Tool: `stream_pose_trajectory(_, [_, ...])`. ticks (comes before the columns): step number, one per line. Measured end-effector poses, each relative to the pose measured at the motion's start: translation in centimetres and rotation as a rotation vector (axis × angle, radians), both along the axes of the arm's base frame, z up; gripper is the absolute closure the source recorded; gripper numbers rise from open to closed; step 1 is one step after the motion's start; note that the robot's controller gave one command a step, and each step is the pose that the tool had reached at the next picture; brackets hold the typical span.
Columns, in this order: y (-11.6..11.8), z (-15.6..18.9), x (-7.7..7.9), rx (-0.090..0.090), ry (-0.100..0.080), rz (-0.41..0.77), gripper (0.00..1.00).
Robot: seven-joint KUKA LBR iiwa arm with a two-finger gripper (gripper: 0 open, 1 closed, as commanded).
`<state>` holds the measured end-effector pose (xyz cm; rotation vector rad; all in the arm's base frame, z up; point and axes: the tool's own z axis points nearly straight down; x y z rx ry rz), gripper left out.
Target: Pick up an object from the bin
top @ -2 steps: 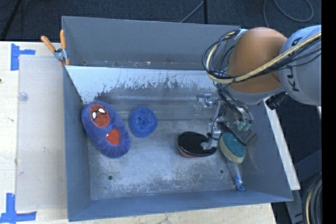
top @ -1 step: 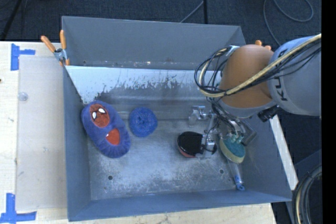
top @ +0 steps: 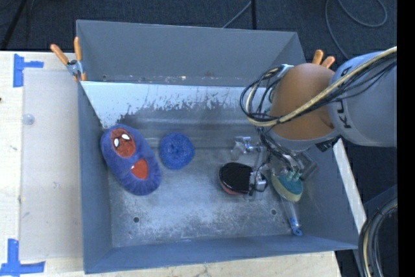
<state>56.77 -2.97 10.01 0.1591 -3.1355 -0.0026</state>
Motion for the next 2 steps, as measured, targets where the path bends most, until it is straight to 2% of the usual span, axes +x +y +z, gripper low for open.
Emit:
stream_pose_trajectory(1, [0.3, -1.9, 1.2, -0.002, -0.001, 0.198, 0.00])
stream_pose_trajectory(2, [1.6, -3.1, 2.2, 0.002, 0.000, 0.314, 1.00])
